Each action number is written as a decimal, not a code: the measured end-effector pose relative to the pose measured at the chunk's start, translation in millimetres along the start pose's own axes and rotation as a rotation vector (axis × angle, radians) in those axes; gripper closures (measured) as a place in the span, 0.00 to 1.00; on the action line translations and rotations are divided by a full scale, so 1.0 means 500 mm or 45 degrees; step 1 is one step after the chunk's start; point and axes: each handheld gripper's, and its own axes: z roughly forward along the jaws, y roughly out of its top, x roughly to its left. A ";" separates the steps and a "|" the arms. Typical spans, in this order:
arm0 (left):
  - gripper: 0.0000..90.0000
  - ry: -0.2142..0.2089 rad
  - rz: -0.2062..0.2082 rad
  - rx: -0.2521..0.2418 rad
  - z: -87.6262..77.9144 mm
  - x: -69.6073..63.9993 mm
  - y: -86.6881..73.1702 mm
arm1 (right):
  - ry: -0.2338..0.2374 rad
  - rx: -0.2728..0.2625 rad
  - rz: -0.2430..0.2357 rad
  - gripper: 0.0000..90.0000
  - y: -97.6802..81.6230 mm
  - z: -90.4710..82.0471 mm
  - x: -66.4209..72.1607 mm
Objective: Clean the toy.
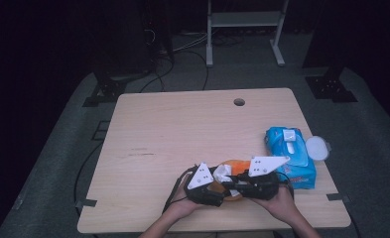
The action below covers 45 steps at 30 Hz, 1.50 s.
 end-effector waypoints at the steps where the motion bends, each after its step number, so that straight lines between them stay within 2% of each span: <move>1: 0.25 -0.005 -0.004 0.003 -0.002 0.003 0.000 | -0.008 -0.007 0.008 0.88 0.000 -0.002 -0.002; 5: 0.25 -0.032 -0.021 0.006 -0.011 0.018 -0.004 | -0.095 -0.060 0.053 0.88 -0.012 -0.031 -0.033; 9: 0.24 -0.047 -0.036 0.011 -0.023 0.030 -0.010 | -0.214 -0.033 0.156 0.88 -0.051 -0.070 -0.088; 10: 0.24 -0.050 -0.048 0.007 -0.024 0.033 -0.010 | -0.228 -0.027 0.186 0.88 -0.063 -0.077 -0.100; 11: 0.24 -0.050 -0.048 0.007 -0.024 0.033 -0.010 | -0.228 -0.027 0.186 0.88 -0.063 -0.077 -0.100; 12: 0.24 -0.054 -0.051 0.007 -0.024 0.035 -0.010 | -0.263 -0.005 0.216 0.88 -0.076 -0.087 -0.113; 14: 0.24 -0.050 -0.050 0.010 -0.026 0.037 -0.010 | -0.306 0.032 0.197 0.88 -0.077 -0.093 -0.115; 17: 0.23 -0.051 -0.053 0.013 -0.031 0.039 -0.012 | -0.328 0.050 0.198 0.88 -0.077 -0.099 -0.120; 18: 0.23 -0.048 -0.053 0.013 -0.033 0.039 -0.013 | -0.353 0.072 0.190 0.88 -0.077 -0.101 -0.120; 24: 0.23 -0.053 -0.055 0.013 -0.033 0.041 -0.014 | -0.341 0.077 0.203 0.87 -0.070 -0.106 -0.119; 27: 0.22 -0.050 -0.030 0.018 -0.030 0.034 -0.012 | -0.299 0.070 0.204 0.86 -0.063 -0.103 -0.116; 29: 0.22 -0.051 0.001 0.022 -0.028 0.029 -0.011 | -0.219 0.040 0.215 0.83 -0.055 -0.098 -0.109; 34: 0.22 -0.056 0.041 0.041 -0.025 0.022 -0.007 | -0.162 0.001 0.211 0.77 -0.043 -0.087 -0.091; 35: 0.23 -0.056 0.041 0.041 -0.025 0.022 -0.007 | -0.162 0.001 0.211 0.77 -0.043 -0.087 -0.091; 38: 0.25 -0.073 0.089 0.060 -0.022 0.014 -0.006 | -0.183 0.011 0.183 0.74 -0.041 -0.073 -0.086; 41: 0.26 -0.077 0.130 0.072 -0.017 0.008 -0.007 | -0.196 -0.011 0.213 0.74 -0.048 -0.067 -0.095; 45: 0.26 -0.071 0.146 0.078 -0.012 0.006 -0.009 | -0.246 -0.028 0.255 0.79 -0.061 -0.059 -0.107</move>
